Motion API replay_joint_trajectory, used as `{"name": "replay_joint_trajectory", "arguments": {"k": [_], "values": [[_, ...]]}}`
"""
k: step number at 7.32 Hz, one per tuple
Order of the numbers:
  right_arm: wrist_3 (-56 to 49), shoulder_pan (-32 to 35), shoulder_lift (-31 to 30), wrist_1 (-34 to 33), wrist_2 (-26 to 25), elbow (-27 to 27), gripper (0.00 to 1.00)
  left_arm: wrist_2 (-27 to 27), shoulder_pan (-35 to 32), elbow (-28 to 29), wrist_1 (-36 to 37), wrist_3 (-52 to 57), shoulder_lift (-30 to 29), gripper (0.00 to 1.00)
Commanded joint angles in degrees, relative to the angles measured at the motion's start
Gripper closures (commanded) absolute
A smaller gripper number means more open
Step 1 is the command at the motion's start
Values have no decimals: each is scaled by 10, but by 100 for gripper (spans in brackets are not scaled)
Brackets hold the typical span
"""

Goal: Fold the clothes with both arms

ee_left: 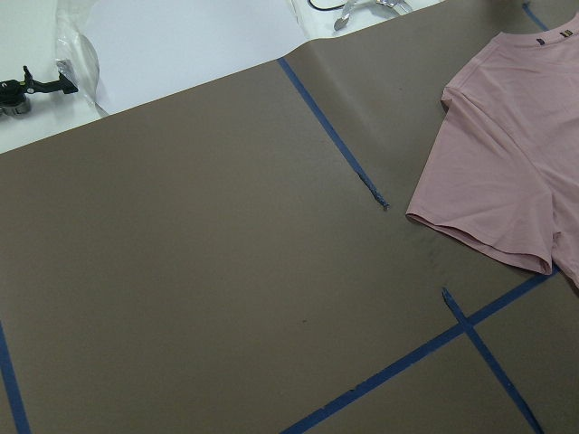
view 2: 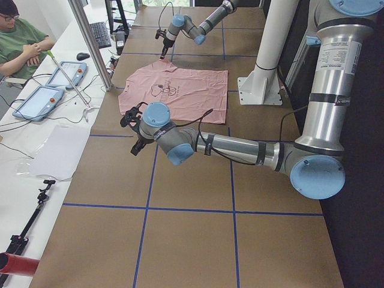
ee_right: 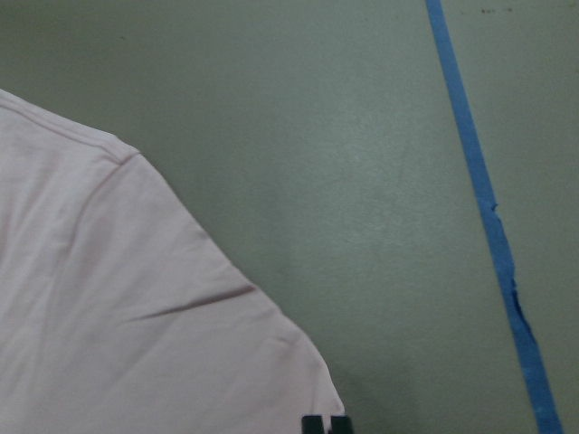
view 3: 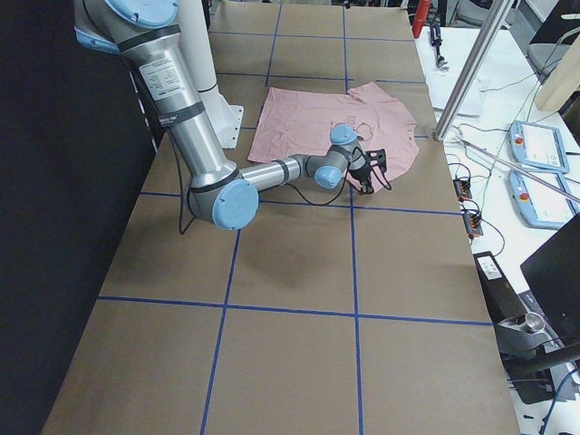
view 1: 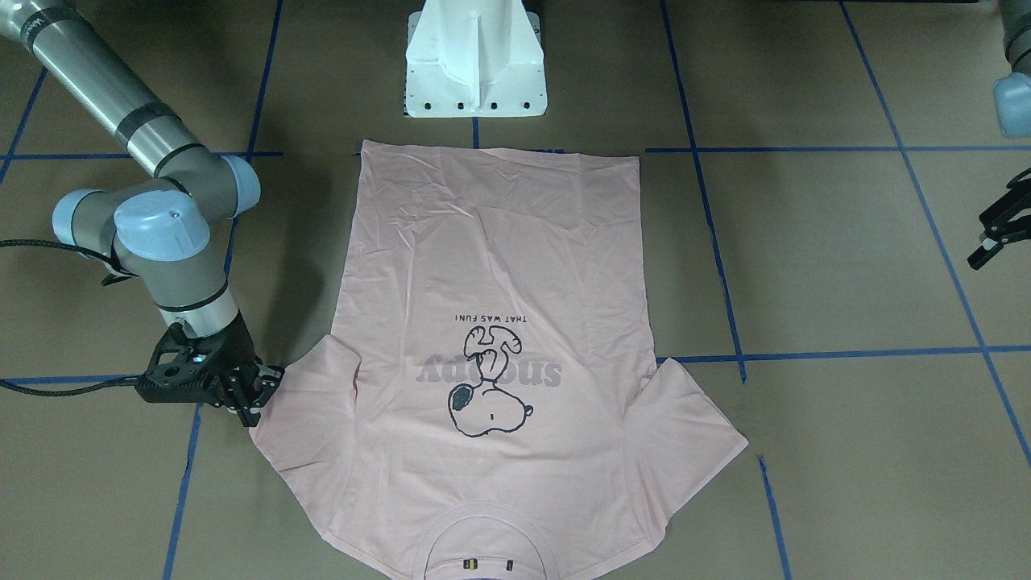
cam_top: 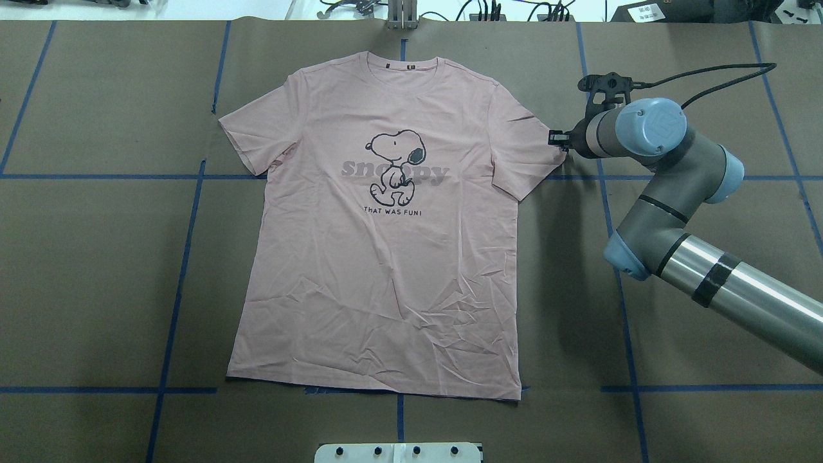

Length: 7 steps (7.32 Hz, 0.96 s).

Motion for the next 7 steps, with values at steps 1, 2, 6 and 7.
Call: {"name": "replay_joint_trajectory", "arguments": {"k": [1, 2, 6, 7], "values": [[56, -31, 75, -125, -38, 28, 100, 0, 0, 0, -1, 0, 0, 0], [77, -45, 107, -156, -54, 24, 100, 0, 0, 1, 0, -1, 0, 0], [107, -83, 189, -153, -116, -70, 100, 0, 0, 0, 0, -1, 0, 0], [108, -83, 191, -153, -117, -71, 95, -1, 0, 0, 0, -1, 0, 0]]}}
